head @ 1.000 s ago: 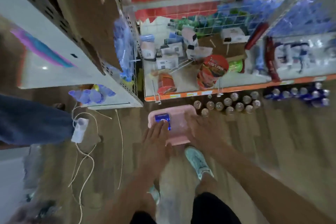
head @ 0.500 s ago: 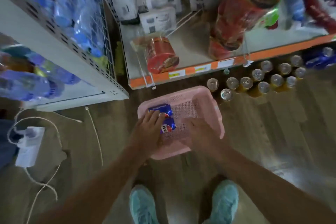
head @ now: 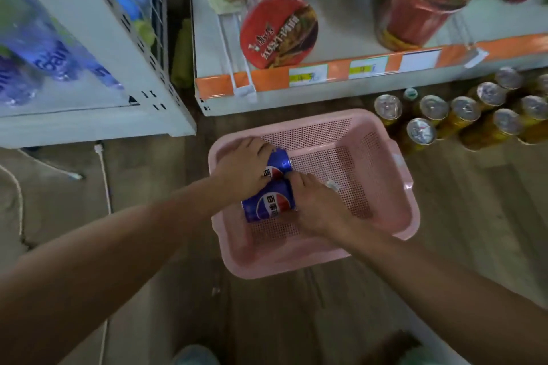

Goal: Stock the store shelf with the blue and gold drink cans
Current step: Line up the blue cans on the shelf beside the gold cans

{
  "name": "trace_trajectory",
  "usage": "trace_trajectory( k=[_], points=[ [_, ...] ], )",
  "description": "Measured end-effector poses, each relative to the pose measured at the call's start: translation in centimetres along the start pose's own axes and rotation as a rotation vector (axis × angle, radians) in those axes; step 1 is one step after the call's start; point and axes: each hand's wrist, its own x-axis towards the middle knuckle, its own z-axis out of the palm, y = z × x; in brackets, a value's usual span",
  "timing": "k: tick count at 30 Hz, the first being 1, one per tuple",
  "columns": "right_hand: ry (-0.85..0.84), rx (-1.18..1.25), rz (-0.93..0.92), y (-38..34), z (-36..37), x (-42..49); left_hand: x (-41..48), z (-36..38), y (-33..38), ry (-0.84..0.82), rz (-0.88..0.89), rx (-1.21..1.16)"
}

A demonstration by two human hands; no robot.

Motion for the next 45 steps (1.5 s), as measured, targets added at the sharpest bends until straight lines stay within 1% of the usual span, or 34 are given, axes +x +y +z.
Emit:
trace_trajectory(
  k=[4,8,10,13,15,18,20,22,24,29,32,34,39,41,45],
  points=[
    [-0.052,0.097,0.028,-0.4,-0.9,-0.4,0.2,-0.6,0.4,-0.049,-0.016,-0.061],
    [-0.105,0.098,0.039,0.2,-2.3,-0.8,-0.2,-0.3,0.9,-0.060,-0.113,-0.192],
    [-0.119,0.199,0.071,0.7,-3.0,-1.0,-0.1,0.0,1.0,-0.061,-0.146,-0.238],
    [-0.120,0.361,0.102,1.1,-3.8,-1.3,0.4,0.1,1.1,-0.105,-0.158,-0.258],
    [-0.107,0.477,0.098,0.9,-4.5,-1.5,0.3,-0.1,1.2,-0.072,-0.169,-0.341],
    [-0.051,0.670,0.092,0.9,-5.4,-1.5,-0.3,-0.4,1.3,0.035,-0.195,-0.550],
    [0.015,0.785,0.142,1.2,-5.7,-1.5,-0.7,-0.6,1.5,0.091,-0.230,-0.685],
    [0.094,0.842,0.198,1.7,-5.8,-1.5,-1.0,-0.8,1.7,0.134,-0.280,-0.792],
    [0.137,0.901,0.222,2.4,-5.9,-1.5,-1.2,-1.2,1.9,0.164,-0.338,-0.900],
    [0.161,1.252,0.254,2.9,-5.7,-1.4,-1.3,-2.5,2.4,0.184,-0.467,-1.097],
    [0.155,1.389,0.298,2.7,-6.0,-1.0,-1.3,-3.2,2.9,0.208,-0.483,-1.171],
    [0.144,1.402,0.321,2.6,-6.6,-0.7,-1.1,-3.6,3.3,0.214,-0.491,-1.238],
    [0.149,1.270,0.354,3.3,-8.1,-1.3,-0.2,-5.2,4.8,0.145,-0.477,-1.476],
    [0.146,1.215,0.387,3.6,-8.7,-2.0,-0.5,-6.1,5.9,0.143,-0.488,-1.516],
    [0.135,1.109,0.469,3.2,-11.1,-4.2,-1.9,-9.0,8.3,0.154,-0.560,-1.515]
  ],
)
